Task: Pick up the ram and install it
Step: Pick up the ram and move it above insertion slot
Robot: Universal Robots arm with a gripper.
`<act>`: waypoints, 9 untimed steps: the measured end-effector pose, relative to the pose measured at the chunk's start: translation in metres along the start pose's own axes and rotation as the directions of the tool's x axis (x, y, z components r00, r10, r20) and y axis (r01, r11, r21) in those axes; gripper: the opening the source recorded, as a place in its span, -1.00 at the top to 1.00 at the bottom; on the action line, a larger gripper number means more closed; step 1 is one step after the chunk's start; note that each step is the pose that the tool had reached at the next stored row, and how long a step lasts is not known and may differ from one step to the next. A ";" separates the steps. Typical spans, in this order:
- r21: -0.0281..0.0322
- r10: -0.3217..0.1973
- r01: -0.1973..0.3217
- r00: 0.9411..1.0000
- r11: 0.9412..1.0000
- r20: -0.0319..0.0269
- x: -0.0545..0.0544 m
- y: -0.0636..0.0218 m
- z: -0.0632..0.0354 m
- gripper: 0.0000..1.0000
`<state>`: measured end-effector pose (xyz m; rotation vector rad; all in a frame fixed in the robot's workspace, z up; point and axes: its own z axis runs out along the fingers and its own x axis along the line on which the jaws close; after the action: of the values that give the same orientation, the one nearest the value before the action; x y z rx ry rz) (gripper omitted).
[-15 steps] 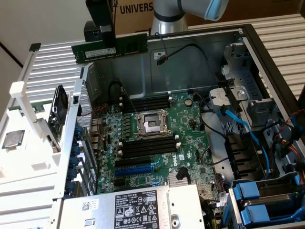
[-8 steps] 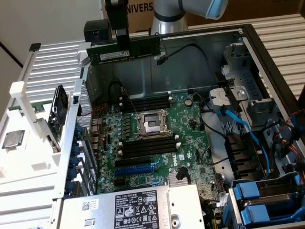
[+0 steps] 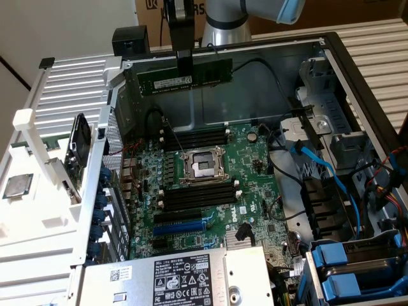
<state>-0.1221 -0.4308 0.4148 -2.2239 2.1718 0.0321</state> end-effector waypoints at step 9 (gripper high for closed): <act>0.001 0.013 -0.013 1.000 1.000 0.005 0.006 -0.0082 0.0163 0.76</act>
<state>-0.1136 -0.4357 0.3983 -2.2074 2.1830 0.0373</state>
